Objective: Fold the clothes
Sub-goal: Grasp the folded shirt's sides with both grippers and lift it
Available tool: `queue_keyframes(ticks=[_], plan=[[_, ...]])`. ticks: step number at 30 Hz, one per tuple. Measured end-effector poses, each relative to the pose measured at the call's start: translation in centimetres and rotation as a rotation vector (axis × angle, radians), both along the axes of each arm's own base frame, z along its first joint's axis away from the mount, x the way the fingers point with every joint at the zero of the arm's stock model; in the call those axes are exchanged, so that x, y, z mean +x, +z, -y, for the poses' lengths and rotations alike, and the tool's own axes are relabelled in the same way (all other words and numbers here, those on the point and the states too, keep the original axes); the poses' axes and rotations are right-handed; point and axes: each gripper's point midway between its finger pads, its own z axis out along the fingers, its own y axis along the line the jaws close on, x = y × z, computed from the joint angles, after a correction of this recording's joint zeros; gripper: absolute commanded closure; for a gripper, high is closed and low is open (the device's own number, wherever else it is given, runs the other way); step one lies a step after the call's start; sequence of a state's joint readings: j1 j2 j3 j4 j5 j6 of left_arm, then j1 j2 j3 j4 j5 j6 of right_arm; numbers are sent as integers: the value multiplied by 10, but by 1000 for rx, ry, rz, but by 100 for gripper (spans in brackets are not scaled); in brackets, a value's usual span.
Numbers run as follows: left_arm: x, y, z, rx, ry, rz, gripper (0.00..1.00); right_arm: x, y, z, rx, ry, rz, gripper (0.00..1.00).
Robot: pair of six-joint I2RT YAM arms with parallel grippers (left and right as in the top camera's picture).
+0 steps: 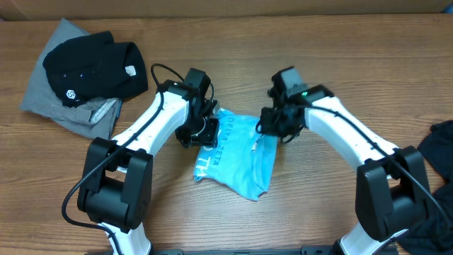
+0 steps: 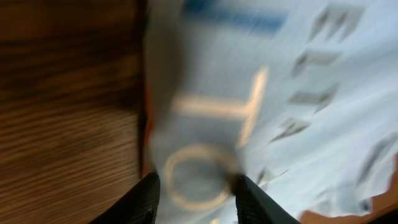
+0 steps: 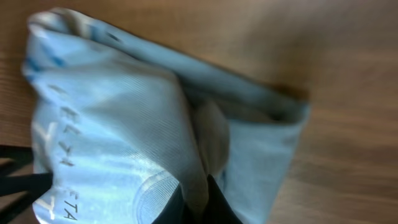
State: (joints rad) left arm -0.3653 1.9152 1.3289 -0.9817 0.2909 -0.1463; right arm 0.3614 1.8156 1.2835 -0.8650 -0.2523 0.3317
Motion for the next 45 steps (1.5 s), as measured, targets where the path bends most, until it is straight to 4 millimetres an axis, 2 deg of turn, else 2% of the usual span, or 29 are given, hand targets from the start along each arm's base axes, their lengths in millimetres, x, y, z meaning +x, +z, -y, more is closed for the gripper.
queue_keyframes(ticks=[4, 7, 9, 15, 17, 19, 21, 25, 32, 34, 40, 45], plan=[[-7, -6, 1, 0, -8, -14, 58, 18, 16, 8, -33, 49, 73, 83], [-8, -7, 1, 0, -8, -15, 58, 20, 16, 17, -92, 64, 92, 84], [-7, -7, 1, 0, -8, -14, 57, 21, 13, 30, -166, 52, 97, 88], [-7, -8, 1, 0, -8, -13, 45, 10, 8, 65, -325, -52, 38, 94], [-7, -8, 1, -1, -8, -12, 46, 4, 7, 75, -345, -99, 3, 89], [-7, -8, 1, 0, -8, -13, 46, 3, 6, 76, -338, -115, -8, 84], [-10, -7, 0, 3, -8, -26, 47, 1, 6, 73, -307, -118, -27, 81], [-15, -2, -1, -11, 5, -62, 45, -1, 8, 50, -175, -52, -39, 78], [8, 28, -11, -53, 68, -50, 27, 5, 22, 3, 84, 80, -1, 69], [10, 32, -14, -72, 87, -57, 25, 6, 27, -5, 132, 107, 16, 68], [10, 34, -12, -109, 96, -70, 20, 11, 25, -7, 145, 77, 27, 71], [14, 34, -10, -115, 82, -49, 12, -5, -3, 4, 97, 28, -49, 75]])
